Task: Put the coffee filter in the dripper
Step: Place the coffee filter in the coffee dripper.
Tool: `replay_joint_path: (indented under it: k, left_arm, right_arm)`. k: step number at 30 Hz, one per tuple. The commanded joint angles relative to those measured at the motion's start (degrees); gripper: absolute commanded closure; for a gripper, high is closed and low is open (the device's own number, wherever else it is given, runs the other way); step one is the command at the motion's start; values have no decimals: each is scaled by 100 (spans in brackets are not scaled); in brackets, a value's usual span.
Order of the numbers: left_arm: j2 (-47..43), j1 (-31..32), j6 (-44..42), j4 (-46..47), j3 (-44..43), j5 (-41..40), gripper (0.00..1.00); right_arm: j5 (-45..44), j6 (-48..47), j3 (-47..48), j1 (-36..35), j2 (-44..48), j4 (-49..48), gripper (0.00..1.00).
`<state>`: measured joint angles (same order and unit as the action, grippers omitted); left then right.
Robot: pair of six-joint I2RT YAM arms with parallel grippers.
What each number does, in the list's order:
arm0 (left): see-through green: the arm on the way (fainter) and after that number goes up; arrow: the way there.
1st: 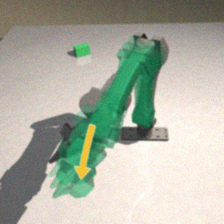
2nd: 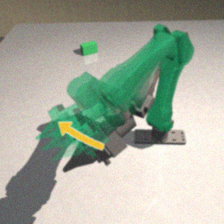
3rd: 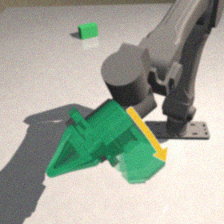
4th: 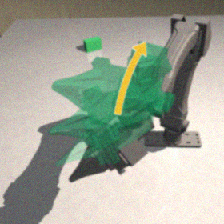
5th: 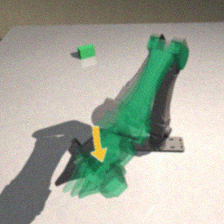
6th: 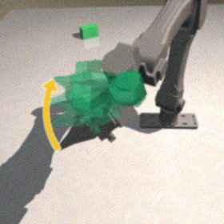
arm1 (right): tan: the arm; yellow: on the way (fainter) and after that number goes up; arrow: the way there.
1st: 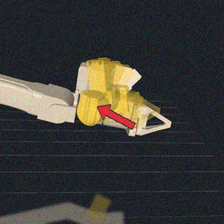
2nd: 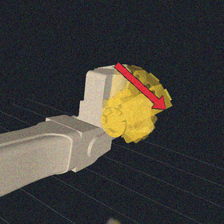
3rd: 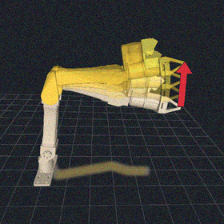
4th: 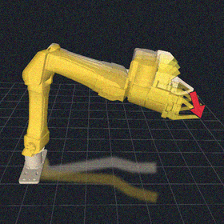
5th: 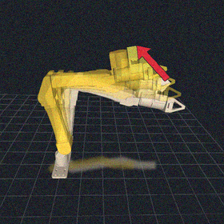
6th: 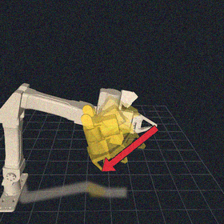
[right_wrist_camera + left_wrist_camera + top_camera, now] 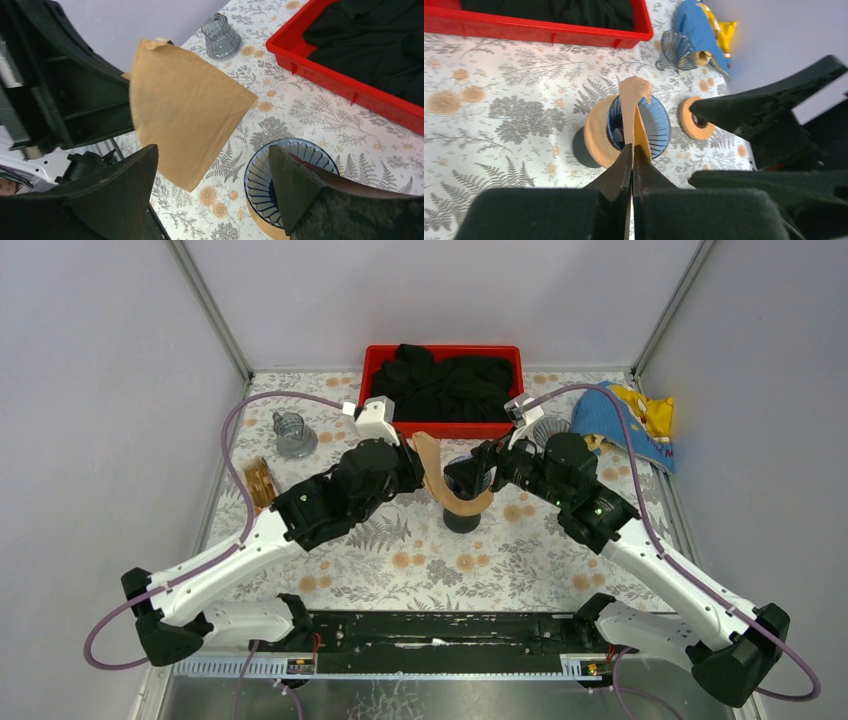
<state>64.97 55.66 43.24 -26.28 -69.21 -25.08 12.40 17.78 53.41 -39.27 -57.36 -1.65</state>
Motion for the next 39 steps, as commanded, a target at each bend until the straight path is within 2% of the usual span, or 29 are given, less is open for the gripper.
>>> replay_joint_path:
  k: [1,11,24,33,39]
  left_arm:
    - [288,111,-278,-635,-523,-952,100]
    - [602,116,-282,-1065,-981,-1471,100]
    - [668,116,-198,-1118,-1051,-1493,100]
    - [648,117,-219,-1194,-996,-1434,100]
    - [648,114,-281,-1289,-994,-1531,100]
  right_arm:
    - [-85,-325,481,-234,-74,-50,12]
    - [-809,-811,359,-863,-269,-708,12]
    - [-1875,-1447,-45,-1577,-752,-1789,16]
    - [-2962,-1695,-348,-1672,-778,-2243,29]
    - [-2952,-1725,-330,-1673,-689,-2135,33]
